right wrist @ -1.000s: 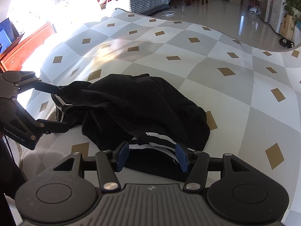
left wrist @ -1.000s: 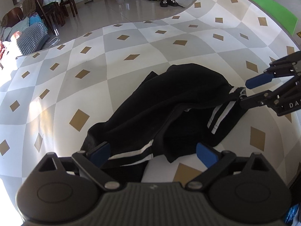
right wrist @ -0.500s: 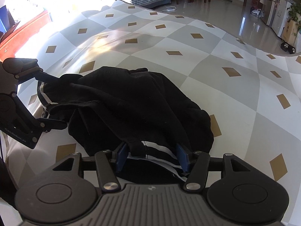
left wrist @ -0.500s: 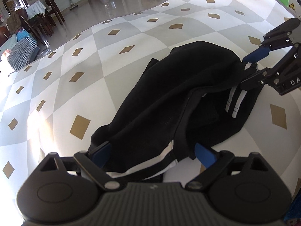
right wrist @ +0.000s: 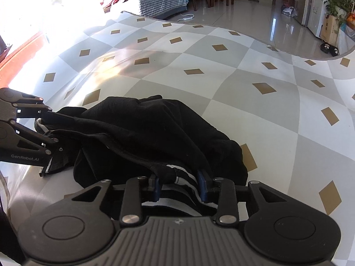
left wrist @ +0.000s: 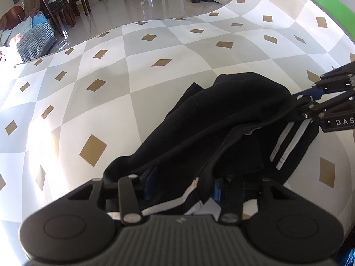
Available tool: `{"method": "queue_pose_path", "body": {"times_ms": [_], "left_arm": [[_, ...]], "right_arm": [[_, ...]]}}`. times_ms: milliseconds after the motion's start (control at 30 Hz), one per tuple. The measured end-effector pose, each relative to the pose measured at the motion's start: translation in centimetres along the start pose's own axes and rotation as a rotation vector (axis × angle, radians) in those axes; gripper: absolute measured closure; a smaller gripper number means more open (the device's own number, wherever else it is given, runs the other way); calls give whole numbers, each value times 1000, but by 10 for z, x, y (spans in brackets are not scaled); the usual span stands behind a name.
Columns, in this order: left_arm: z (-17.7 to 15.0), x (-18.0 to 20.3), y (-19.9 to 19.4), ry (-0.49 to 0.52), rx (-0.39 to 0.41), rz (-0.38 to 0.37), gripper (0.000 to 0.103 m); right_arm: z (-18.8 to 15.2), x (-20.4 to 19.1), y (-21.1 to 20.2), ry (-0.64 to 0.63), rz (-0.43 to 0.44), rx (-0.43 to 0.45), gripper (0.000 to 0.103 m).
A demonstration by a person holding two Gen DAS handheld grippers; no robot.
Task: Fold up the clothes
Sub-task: 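Lift the pants with the left tool while the right tool holds the fold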
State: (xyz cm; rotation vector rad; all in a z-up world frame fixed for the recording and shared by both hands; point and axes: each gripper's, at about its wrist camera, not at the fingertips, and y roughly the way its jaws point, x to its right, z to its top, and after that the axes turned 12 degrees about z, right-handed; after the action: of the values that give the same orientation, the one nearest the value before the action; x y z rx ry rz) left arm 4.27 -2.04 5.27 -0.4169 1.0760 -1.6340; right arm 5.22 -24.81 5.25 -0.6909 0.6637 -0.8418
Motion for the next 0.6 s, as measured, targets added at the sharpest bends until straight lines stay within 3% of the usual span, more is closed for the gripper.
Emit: {"method": "queue_pose_path", "body": {"times_ms": [200, 600], "left_arm": [[15, -2, -9, -53, 72, 47, 63], [33, 7, -9, -103, 89, 38, 63]], "right_arm": [[10, -2, -15, 22, -1, 96, 83], [20, 6, -34, 65, -21, 194, 85]]}}
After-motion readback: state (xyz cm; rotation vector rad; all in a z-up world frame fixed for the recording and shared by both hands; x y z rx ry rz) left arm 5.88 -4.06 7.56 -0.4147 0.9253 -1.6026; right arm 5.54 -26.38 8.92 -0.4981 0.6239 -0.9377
